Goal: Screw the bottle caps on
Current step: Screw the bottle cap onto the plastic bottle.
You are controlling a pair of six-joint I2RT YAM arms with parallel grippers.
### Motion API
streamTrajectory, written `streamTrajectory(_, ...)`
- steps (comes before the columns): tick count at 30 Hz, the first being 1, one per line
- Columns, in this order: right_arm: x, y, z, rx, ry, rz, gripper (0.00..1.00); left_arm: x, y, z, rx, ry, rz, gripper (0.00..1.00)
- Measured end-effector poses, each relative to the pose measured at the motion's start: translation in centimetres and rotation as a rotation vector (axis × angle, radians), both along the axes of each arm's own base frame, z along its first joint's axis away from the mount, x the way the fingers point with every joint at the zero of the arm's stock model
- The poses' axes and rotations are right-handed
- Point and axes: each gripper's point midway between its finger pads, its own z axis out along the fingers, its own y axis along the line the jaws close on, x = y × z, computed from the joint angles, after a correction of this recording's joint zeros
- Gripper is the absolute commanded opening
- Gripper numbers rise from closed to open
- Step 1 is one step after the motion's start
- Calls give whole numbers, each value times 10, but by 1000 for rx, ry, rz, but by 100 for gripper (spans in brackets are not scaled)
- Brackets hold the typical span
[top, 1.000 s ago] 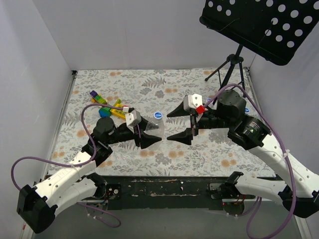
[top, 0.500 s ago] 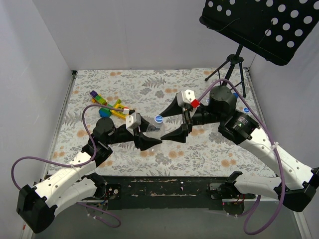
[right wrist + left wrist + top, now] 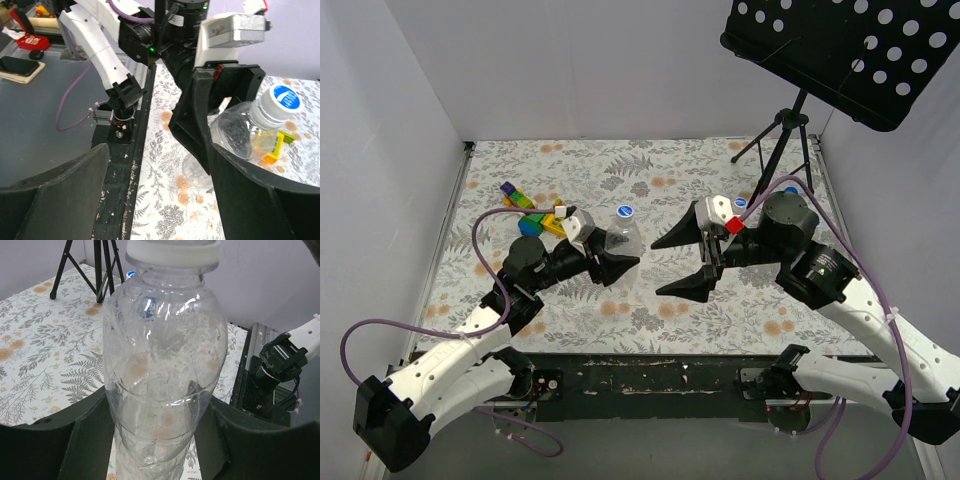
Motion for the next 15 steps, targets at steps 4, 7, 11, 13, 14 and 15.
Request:
streamTrajectory(4, 8, -3, 5, 18, -16, -68, 89, -9, -4, 0, 8, -15, -58, 14)
streamTrajectory(7, 14, -1, 9, 33, -23, -97, 89, -21, -9, -2, 18, -28, -144, 14)
streamTrajectory(11, 23, 9, 8, 35, -10, -99, 89, -35, -14, -8, 35, -32, -240, 15)
streamTrajectory(13, 26, 15, 7, 33, -1, -87, 89, -39, -15, -10, 39, -30, -266, 15)
streamTrajectory(14, 27, 17, 6, 32, 4, -85, 88, -39, -15, -10, 40, -29, -266, 15)
streamTrajectory(15, 28, 18, 8, 35, 7, -80, 88, -38, -15, -10, 40, -29, -264, 15)
